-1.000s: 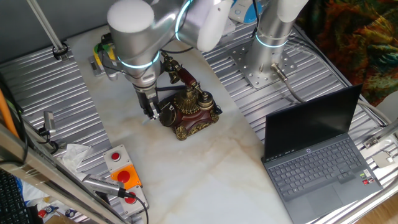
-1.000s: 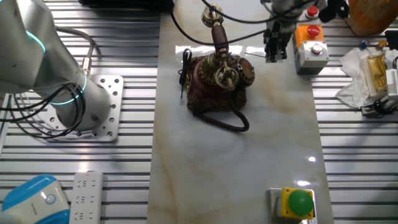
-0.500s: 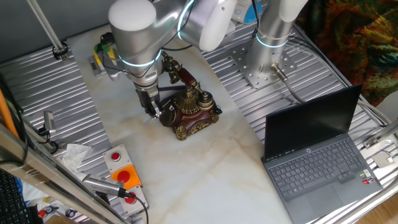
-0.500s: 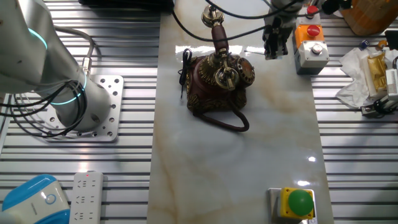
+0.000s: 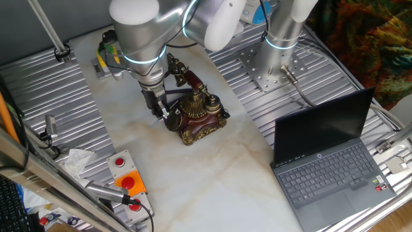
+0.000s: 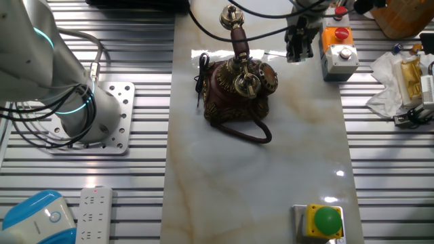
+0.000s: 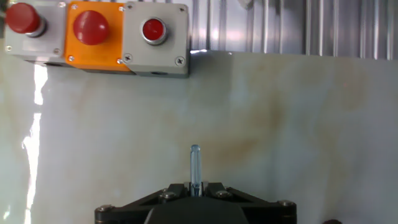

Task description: Dial a number on an old rotary phone

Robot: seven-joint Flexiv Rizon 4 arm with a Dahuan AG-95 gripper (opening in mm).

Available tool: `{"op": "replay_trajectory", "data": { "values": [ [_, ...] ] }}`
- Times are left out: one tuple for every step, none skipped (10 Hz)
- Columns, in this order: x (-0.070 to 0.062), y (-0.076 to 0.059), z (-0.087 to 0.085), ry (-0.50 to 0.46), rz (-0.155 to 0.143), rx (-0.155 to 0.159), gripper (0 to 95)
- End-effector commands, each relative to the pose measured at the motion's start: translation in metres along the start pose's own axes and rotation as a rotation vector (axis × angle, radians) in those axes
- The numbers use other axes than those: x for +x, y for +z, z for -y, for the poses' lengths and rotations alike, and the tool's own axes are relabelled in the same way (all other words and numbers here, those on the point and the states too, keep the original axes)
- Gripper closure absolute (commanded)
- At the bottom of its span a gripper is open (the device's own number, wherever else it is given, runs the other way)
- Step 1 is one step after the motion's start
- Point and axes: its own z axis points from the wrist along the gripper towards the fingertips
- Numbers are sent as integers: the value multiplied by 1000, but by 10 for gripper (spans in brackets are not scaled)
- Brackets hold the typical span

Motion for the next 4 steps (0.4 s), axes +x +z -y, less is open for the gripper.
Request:
{"op": "replay_trajectory", "data": {
  "values": [
    [5,-1,-2,-4,-14,-5,950],
    [7,0,-3,-8,-14,-5,950],
    [8,0,-3,-10,-13,-5,950],
    [9,0,-3,-11,-18,-7,950]
  ]
}}
